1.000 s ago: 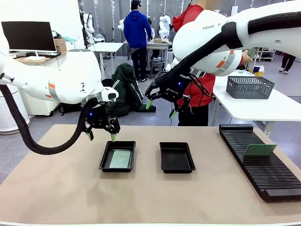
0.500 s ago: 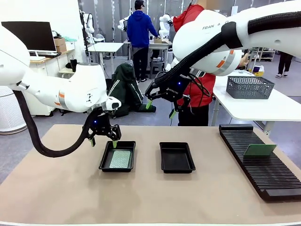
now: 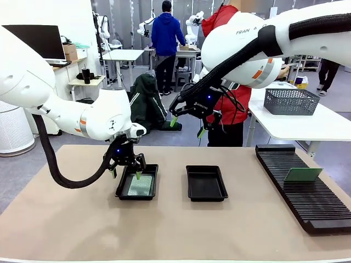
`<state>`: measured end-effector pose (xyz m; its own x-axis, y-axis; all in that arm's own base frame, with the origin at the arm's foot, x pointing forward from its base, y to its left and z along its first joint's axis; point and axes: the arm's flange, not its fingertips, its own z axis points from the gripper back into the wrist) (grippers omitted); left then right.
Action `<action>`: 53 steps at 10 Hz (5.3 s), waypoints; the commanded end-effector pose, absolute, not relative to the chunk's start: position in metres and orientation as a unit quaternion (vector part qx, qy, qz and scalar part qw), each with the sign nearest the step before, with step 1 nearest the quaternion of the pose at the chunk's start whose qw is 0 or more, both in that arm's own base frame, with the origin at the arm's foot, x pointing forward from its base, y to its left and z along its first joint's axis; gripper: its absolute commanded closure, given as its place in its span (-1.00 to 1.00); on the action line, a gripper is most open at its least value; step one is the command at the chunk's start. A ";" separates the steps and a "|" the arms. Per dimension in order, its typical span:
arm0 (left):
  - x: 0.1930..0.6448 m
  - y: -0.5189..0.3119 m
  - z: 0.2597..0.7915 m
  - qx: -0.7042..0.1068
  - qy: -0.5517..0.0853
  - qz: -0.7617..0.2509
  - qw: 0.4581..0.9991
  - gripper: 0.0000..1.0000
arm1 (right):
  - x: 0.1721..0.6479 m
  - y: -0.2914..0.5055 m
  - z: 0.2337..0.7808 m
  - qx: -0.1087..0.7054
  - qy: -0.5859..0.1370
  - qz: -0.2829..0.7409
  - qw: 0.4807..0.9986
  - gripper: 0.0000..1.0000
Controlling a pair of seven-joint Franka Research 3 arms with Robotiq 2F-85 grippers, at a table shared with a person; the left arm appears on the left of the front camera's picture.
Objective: Inspect and transfer BCBs to ESD trays.
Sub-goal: Pick up the ESD tray and place it on the left side of the table.
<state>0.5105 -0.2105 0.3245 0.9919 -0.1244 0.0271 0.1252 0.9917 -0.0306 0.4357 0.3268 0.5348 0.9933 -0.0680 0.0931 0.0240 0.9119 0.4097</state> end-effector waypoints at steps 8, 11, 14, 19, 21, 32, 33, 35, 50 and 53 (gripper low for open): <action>0.514 -0.206 0.315 -0.014 -0.010 -0.053 0.998 -1.00 | 0.437 0.329 0.535 0.202 -0.054 -0.032 0.977 -1.00; 0.514 -0.206 0.315 -0.014 -0.010 -0.053 0.998 -1.00 | 0.437 0.329 0.535 0.202 -0.054 -0.032 0.977 -1.00; 0.514 -0.206 0.315 -0.014 -0.010 -0.053 0.998 -1.00 | 0.437 0.329 0.535 0.202 -0.054 -0.032 0.977 -1.00; 0.514 -0.206 0.315 -0.014 -0.010 -0.053 0.998 -1.00 | 0.437 0.329 0.535 0.202 -0.054 -0.032 0.977 -1.00; 0.514 -0.206 0.315 -0.014 -0.010 -0.053 0.998 -1.00 | 0.437 0.329 0.535 0.202 -0.054 -0.032 0.977 -1.00; 0.524 -0.197 0.312 -0.005 -0.015 -0.044 0.999 1.00 | 0.437 0.329 0.535 0.202 -0.054 -0.032 0.977 -1.00; 0.524 -0.196 0.311 -0.008 -0.014 -0.041 0.999 1.00 | 0.437 0.329 0.535 0.202 -0.054 -0.032 0.977 -1.00; 0.526 -0.195 0.311 -0.010 -0.008 -0.038 0.999 1.00 | 0.437 0.329 0.535 0.202 -0.054 -0.032 0.977 -1.00; 0.520 -0.197 0.314 -0.011 -0.013 -0.043 0.999 1.00 | 0.437 0.329 0.535 0.202 -0.054 -0.032 0.977 -1.00; 0.520 -0.197 0.314 -0.011 -0.013 -0.043 0.999 1.00 | 0.437 0.329 0.535 0.202 -0.054 -0.032 0.977 -1.00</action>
